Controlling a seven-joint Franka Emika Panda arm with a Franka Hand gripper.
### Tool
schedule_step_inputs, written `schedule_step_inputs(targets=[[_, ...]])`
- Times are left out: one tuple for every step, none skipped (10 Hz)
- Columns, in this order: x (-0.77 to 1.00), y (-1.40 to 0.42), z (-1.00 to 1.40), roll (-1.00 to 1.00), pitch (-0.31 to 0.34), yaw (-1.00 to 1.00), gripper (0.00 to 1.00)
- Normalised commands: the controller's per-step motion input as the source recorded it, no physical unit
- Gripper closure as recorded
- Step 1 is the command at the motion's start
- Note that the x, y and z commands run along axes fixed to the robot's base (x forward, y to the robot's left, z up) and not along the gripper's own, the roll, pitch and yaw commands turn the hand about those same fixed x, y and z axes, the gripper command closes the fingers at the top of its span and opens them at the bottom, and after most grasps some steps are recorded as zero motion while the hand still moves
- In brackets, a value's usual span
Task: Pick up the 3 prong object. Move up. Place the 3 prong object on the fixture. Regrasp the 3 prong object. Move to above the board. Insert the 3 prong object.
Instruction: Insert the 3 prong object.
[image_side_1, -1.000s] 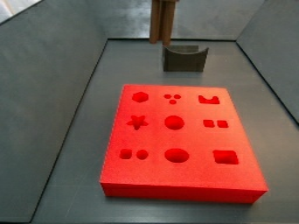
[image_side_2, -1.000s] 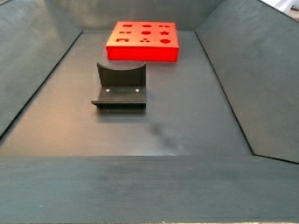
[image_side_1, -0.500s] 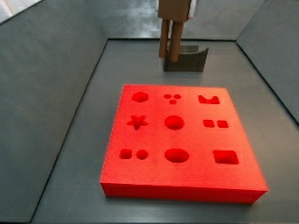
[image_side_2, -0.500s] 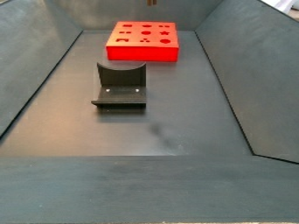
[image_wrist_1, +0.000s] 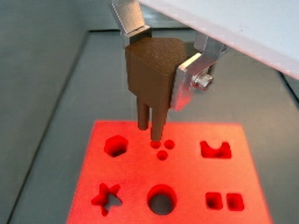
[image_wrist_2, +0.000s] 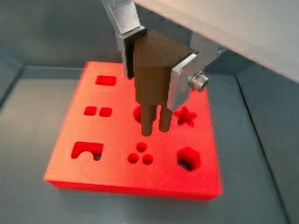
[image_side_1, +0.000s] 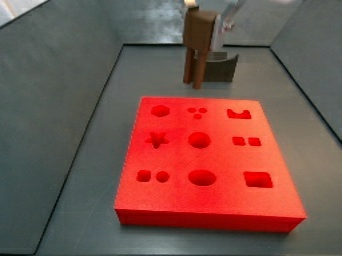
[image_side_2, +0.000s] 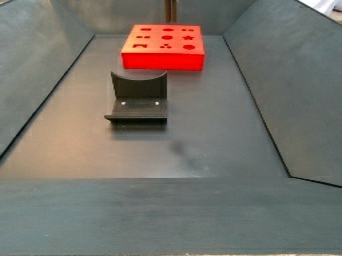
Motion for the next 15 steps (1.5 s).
schedule_step_inputs(targets=[[0.1, 0.05, -0.43, 0.0, 0.0, -0.97, 1.0], [0.01, 0.05, -0.43, 0.0, 0.0, -0.95, 1.0], [0.04, 0.05, -0.41, 0.0, 0.0, -0.93, 1.0], [0.07, 0.02, -0.36, 0.0, 0.0, -0.71, 1.0], [0.11, 0.0, -0.33, 0.0, 0.0, -0.48, 1.0], [0.31, 0.0, -0.22, -0.08, -0.039, -0.27, 1.0], [0.25, 0.01, -0.25, -0.05, -0.026, -0.21, 1.0], [0.14, 0.06, -0.35, 0.0, 0.0, -0.12, 1.0], [0.0, 0.12, -0.41, 0.05, 0.0, 0.0, 1.0], [0.0, 0.12, -0.4, 0.05, 0.0, 0.0, 1.0], [-0.07, 0.06, -0.37, 0.0, 0.0, 0.0, 1.0], [-0.04, 0.01, -0.35, 0.0, -0.014, 0.0, 1.0], [0.0, 0.0, -0.34, 0.0, 0.0, 0.0, 1.0], [0.39, -0.04, -0.35, 0.0, 0.016, 0.03, 1.0], [0.45, 0.0, -0.41, -0.03, 0.0, 0.05, 1.0]])
